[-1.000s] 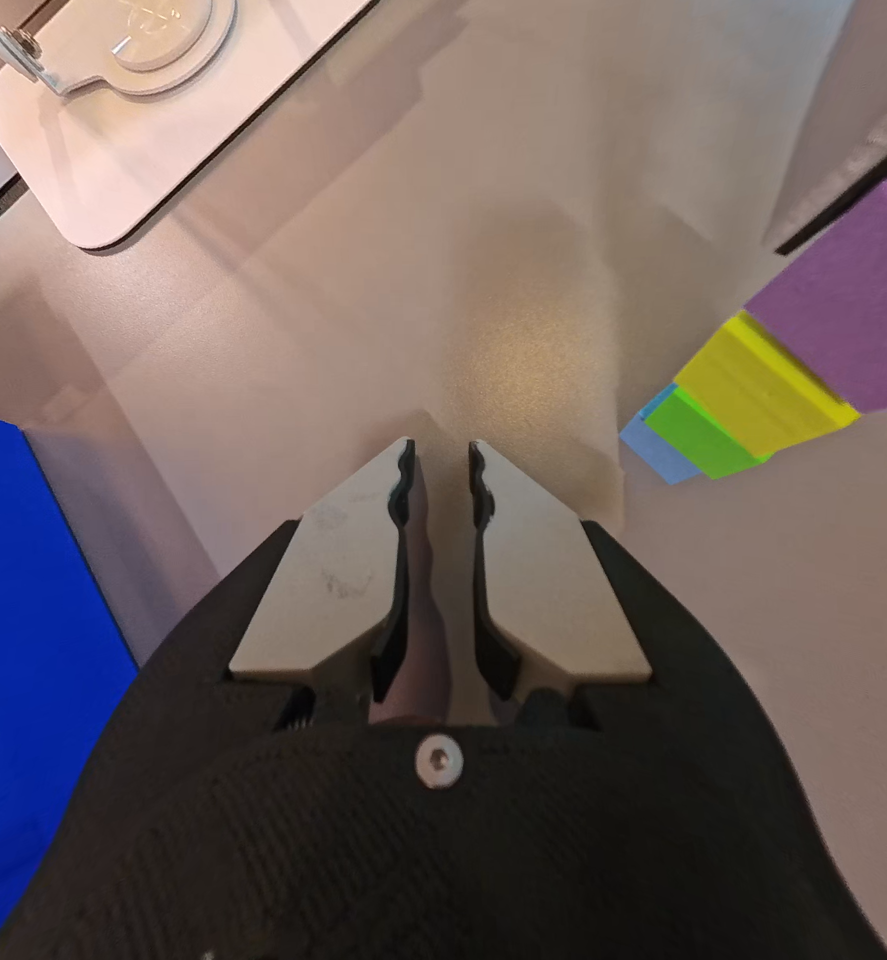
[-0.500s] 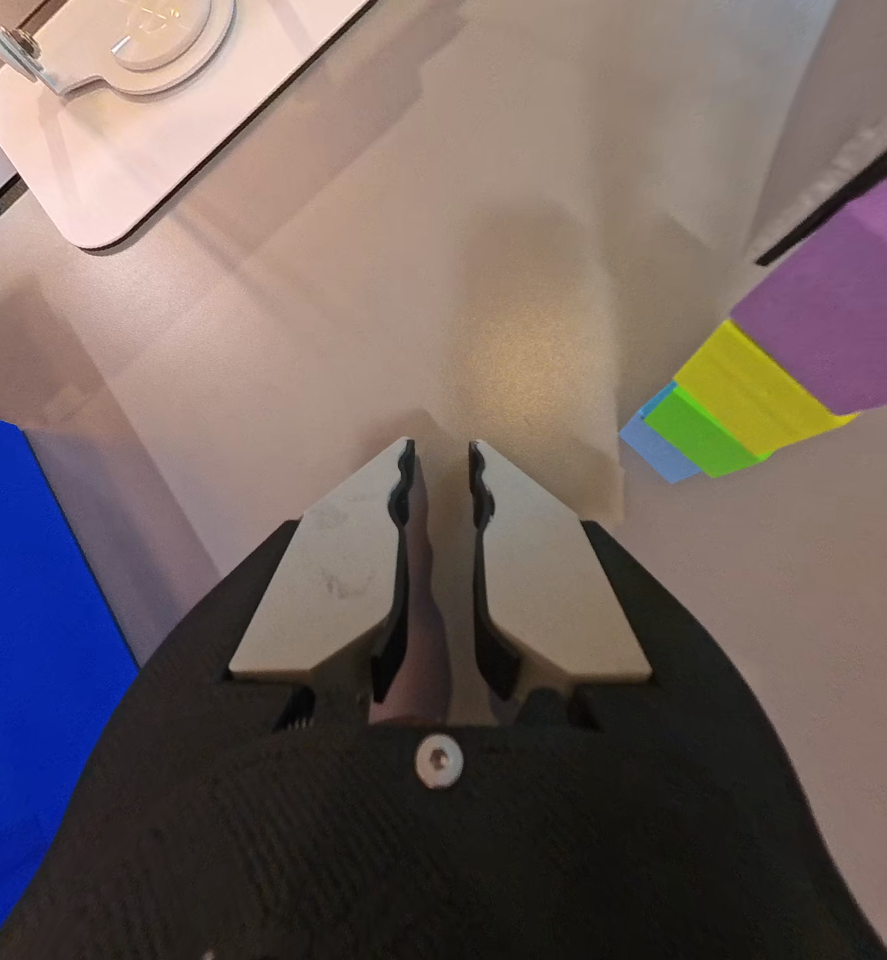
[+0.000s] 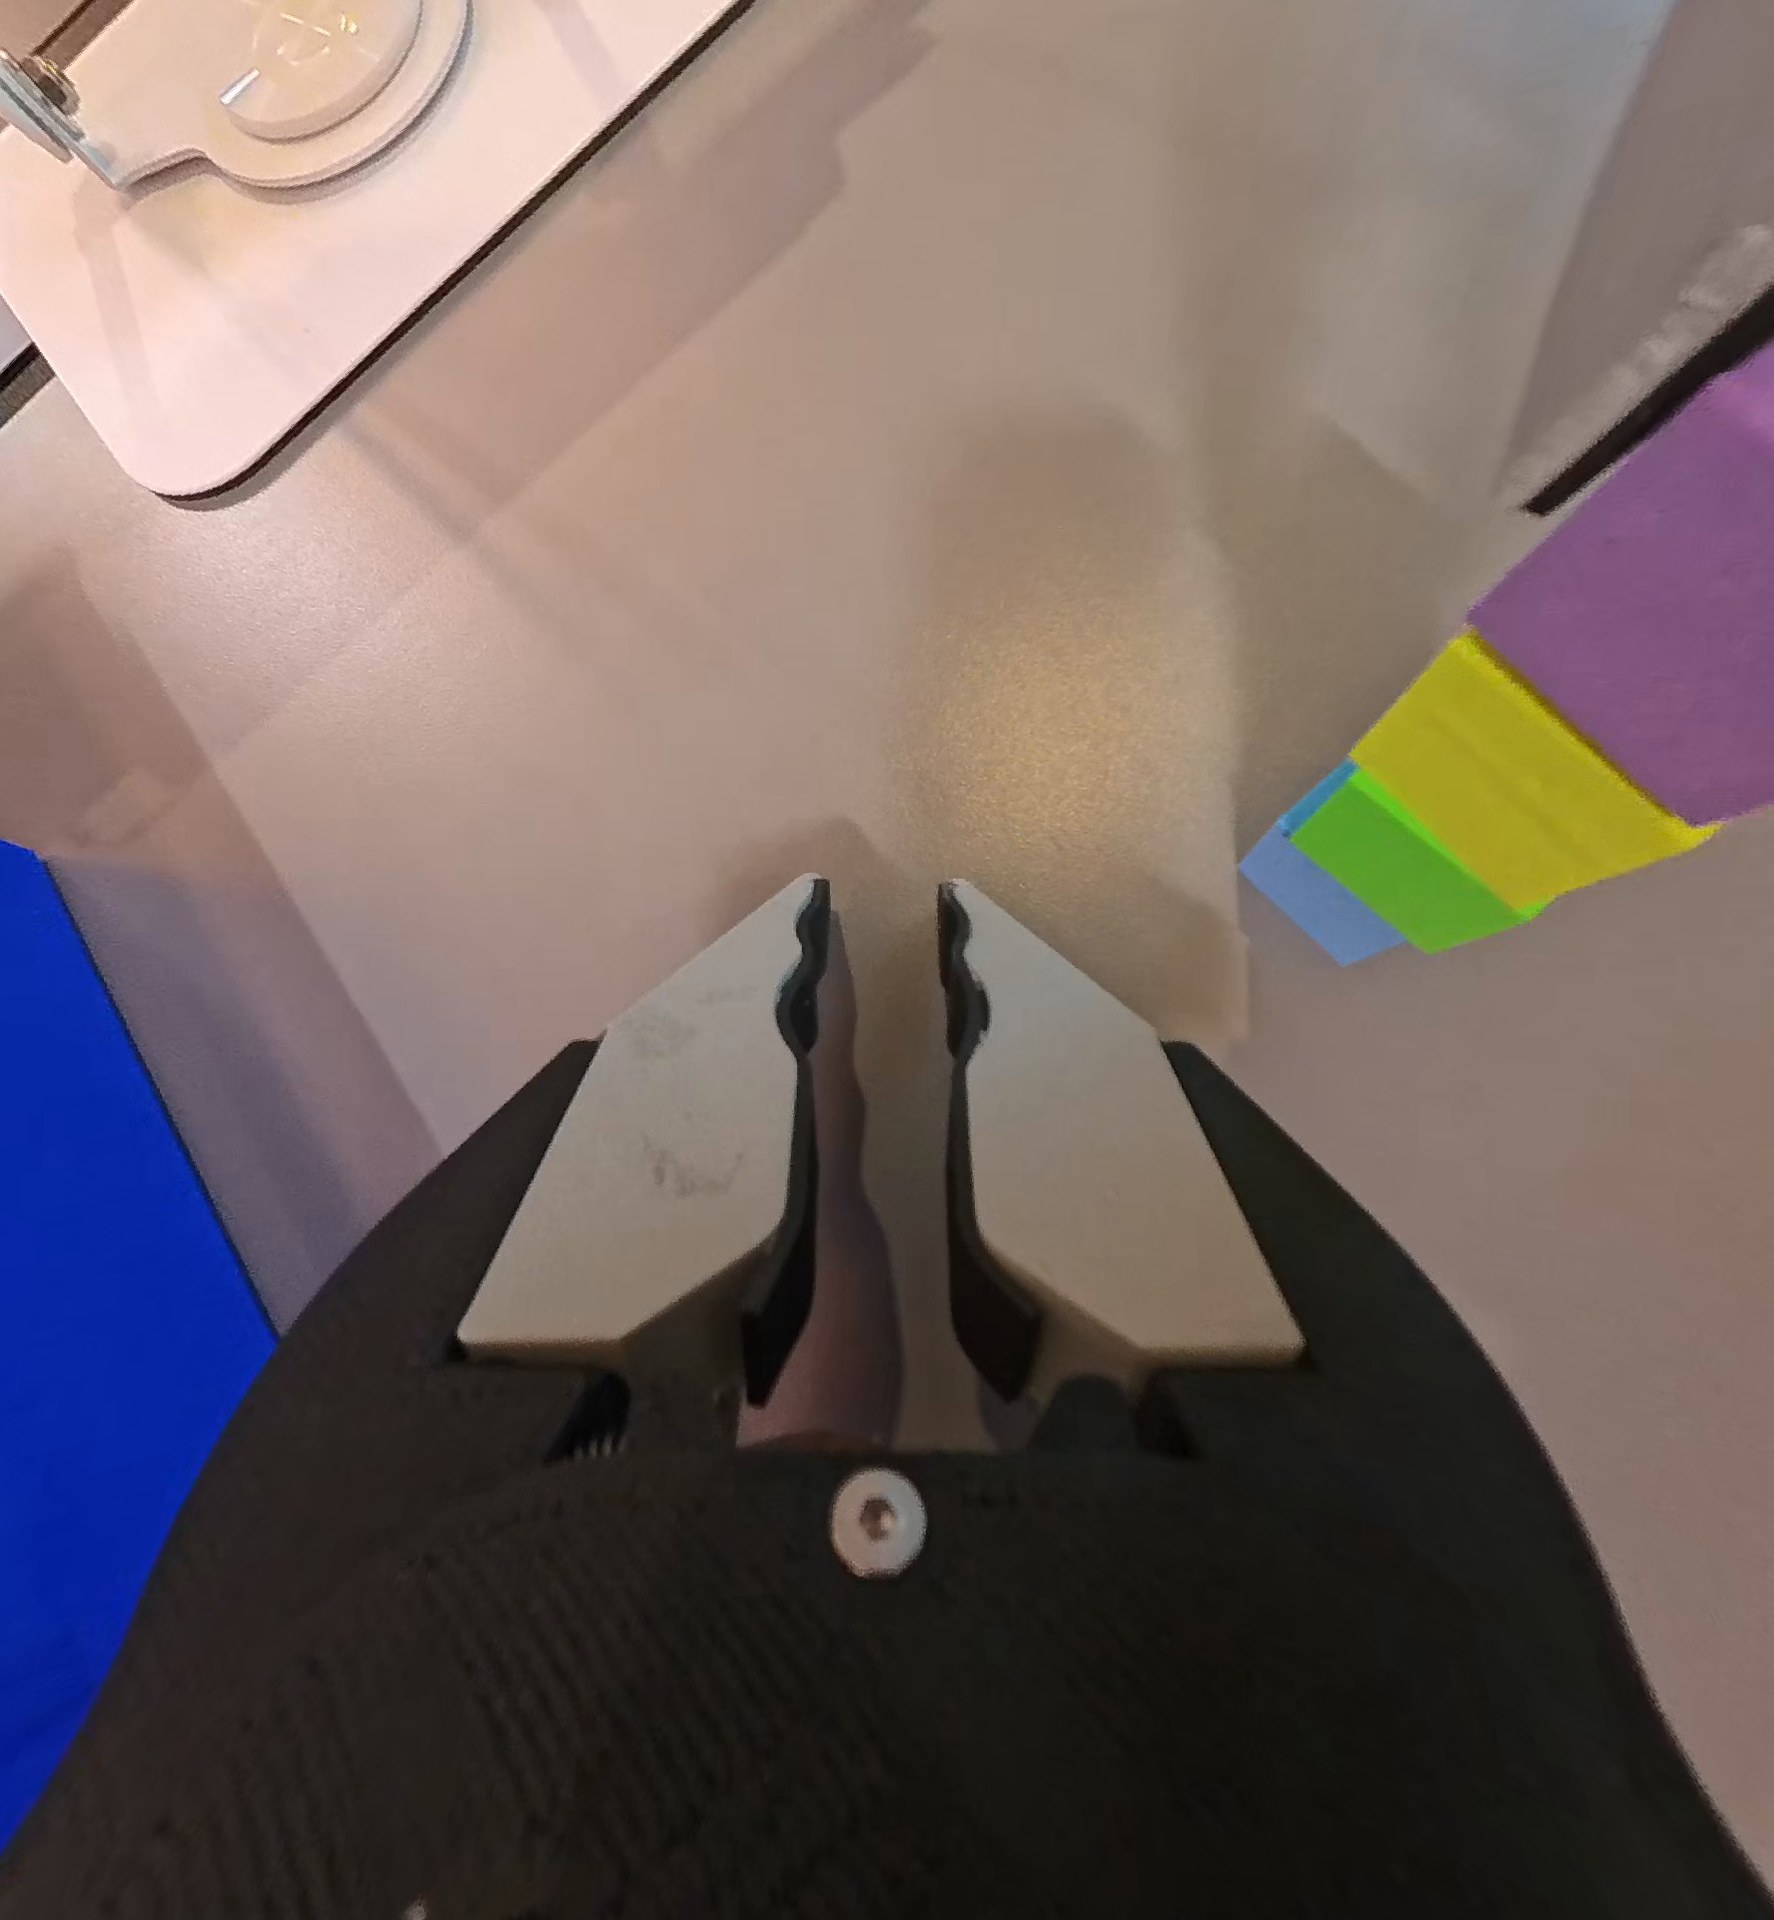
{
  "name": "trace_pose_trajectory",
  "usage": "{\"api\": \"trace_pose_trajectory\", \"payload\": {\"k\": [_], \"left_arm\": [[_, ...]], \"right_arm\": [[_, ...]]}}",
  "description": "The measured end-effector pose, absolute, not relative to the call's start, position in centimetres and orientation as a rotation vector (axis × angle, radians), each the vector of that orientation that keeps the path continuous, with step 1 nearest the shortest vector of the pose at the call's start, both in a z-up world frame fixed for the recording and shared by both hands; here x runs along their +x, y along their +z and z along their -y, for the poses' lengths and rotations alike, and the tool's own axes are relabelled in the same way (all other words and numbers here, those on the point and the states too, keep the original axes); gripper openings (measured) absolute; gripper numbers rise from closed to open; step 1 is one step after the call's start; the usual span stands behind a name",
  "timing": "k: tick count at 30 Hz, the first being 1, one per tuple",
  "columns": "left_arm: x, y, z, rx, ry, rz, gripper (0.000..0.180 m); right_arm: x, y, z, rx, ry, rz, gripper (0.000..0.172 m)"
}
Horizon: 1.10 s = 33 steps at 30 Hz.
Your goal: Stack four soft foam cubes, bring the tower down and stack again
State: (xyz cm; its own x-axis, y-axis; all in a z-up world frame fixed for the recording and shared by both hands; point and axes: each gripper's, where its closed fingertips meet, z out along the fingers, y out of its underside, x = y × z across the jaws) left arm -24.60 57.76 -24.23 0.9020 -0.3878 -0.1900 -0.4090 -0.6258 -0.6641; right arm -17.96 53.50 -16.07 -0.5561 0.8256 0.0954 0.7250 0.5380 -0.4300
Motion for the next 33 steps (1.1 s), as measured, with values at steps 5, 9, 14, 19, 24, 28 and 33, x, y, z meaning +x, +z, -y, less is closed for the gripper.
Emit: {"api": "trace_pose_trajectory", "payload": {"k": [5, 9, 14, 19, 24, 28, 33], "left_arm": [[-24.6, -24.2, -57.8, -2.310, 0.037, -0.567, 0.018], [-24.6, -24.2, -57.8, -2.310, 0.036, -0.566, 0.018], [-24.6, -24.2, -57.7, -2.311, 0.034, -0.565, 0.018], [-24.7, -24.2, -57.7, -2.312, 0.034, -0.563, 0.019], [-24.7, -24.3, -57.7, -2.315, 0.020, -0.554, 0.019], [-24.7, -24.3, -57.7, -2.314, 0.022, -0.558, 0.018], [-24.6, -24.2, -57.7, -2.314, 0.026, -0.565, 0.018]], "right_arm": [[-17.9, -16.3, -53.4, -1.292, 0.491, 2.505, 0.030], [-17.9, -16.4, -53.5, -1.295, 0.498, 2.503, 0.029], [-17.9, -16.6, -53.5, -1.305, 0.500, 2.509, 0.033], [-18.2, -16.1, -53.6, -1.320, 0.528, 2.472, 0.044], [-18.4, -14.5, -53.5, -1.305, 0.582, 2.407, 0.048], [-18.4, -13.1, -53.6, -1.299, 0.598, 2.340, 0.050], [-17.8, -12.2, -54.4, -1.341, 0.603, 2.217, 0.047]]}}
